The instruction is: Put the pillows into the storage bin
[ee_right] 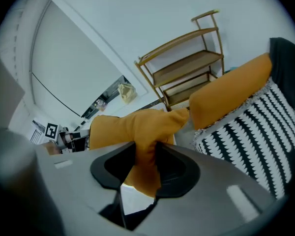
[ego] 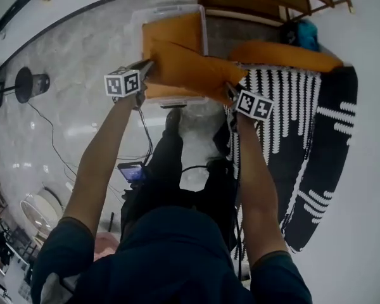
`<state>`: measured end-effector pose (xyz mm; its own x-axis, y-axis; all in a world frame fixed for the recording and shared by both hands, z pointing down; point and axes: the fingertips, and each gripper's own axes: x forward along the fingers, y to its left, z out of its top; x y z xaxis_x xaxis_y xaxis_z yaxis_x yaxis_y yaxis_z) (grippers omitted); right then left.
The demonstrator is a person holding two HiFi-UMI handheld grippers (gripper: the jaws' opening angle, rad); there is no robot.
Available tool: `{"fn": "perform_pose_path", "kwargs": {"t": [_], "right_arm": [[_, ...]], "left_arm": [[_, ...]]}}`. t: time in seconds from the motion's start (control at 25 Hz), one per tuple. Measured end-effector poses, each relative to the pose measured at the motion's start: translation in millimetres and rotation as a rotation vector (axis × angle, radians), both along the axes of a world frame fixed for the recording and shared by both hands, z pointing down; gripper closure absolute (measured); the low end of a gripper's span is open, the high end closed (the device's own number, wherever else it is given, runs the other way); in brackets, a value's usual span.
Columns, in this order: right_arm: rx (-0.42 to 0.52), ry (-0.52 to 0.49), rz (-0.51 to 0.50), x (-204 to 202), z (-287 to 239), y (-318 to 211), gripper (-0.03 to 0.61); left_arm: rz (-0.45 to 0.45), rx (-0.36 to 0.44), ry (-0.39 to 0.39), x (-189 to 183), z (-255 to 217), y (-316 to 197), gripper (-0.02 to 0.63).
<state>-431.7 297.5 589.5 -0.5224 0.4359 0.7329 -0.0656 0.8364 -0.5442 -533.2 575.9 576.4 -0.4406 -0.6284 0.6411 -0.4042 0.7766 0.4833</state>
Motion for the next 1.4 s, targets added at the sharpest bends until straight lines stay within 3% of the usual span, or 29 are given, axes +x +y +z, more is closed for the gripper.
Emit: {"fn": "perform_pose_path", "kwargs": {"t": [0.36, 0.56, 0.8, 0.92, 1.04, 1.08, 1.2, 1.4], "right_arm": [[0.063, 0.162, -0.200, -44.2, 88.8, 97.4, 0.433], [0.113, 0.213, -0.278, -67.0, 121.7, 114.9, 0.426], [0.188, 0.273, -0.327, -78.9, 137.7, 116.6, 0.416], [0.225, 0.297, -0.325, -79.4, 139.8, 114.0, 0.391], [0.283, 0.351, -0.331, -70.3, 143.9, 105.1, 0.374], [0.300, 0.369, -0.327, -66.9, 143.6, 101.9, 0.374], [0.314, 0.375, -0.319, -63.6, 132.3, 100.8, 0.374], [0.273, 0.248, -0.279, -67.2, 85.0, 95.5, 0.375]], "left_arm": [[-0.183, -0.042, 0.188, 12.7, 116.9, 114.1, 0.581], [-0.230, -0.046, 0.256, 9.1, 161.7, 134.2, 0.581], [-0.215, -0.093, 0.368, 22.6, 191.8, 137.2, 0.583], [-0.185, -0.108, 0.381, 25.3, 194.0, 135.2, 0.574], [-0.154, -0.082, 0.406, 29.5, 192.5, 126.8, 0.426], [-0.148, -0.080, 0.407, 29.9, 190.4, 125.3, 0.417], [-0.145, -0.079, 0.365, 23.4, 174.9, 125.3, 0.437], [-0.147, -0.059, 0.242, 10.8, 120.1, 111.5, 0.468]]}}
